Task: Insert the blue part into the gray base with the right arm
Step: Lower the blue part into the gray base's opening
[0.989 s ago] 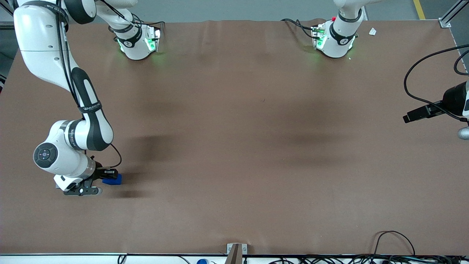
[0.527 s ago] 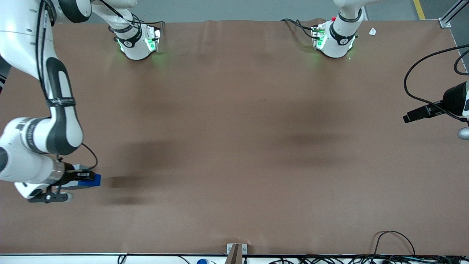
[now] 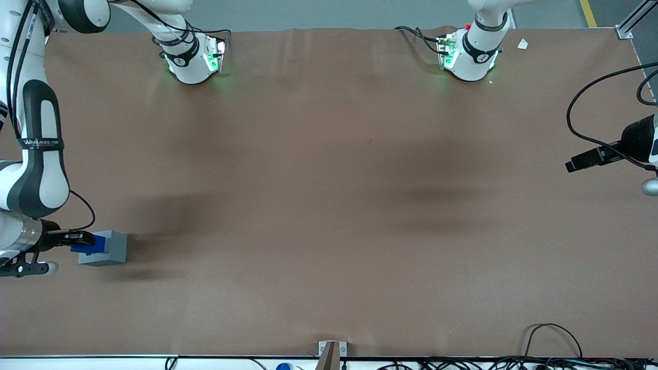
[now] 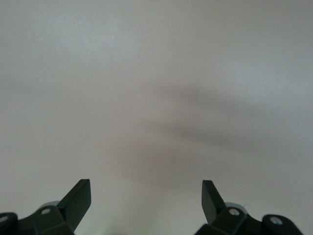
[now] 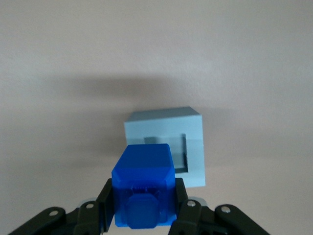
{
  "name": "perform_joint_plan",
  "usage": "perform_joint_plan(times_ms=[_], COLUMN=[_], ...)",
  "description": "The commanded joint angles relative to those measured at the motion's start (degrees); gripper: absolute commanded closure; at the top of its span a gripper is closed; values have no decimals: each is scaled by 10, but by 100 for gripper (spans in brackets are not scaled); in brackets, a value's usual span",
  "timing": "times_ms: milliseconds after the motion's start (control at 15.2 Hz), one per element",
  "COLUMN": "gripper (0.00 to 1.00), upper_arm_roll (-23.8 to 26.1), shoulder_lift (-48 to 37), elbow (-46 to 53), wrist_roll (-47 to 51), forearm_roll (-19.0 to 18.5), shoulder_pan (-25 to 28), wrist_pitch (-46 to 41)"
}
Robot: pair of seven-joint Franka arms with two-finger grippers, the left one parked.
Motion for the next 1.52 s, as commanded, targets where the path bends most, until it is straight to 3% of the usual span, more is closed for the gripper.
perform_joint_plan(times_ms=[0,1451], gripper=[97,99], upper_arm_roll=[8,9], shoulder_lift=[-7,29], elbow=[-21,-9], wrist_roll=[-4,-21], forearm_roll=[-7,-9], shoulder_pan=[-12,-24], wrist_pitch=[1,68])
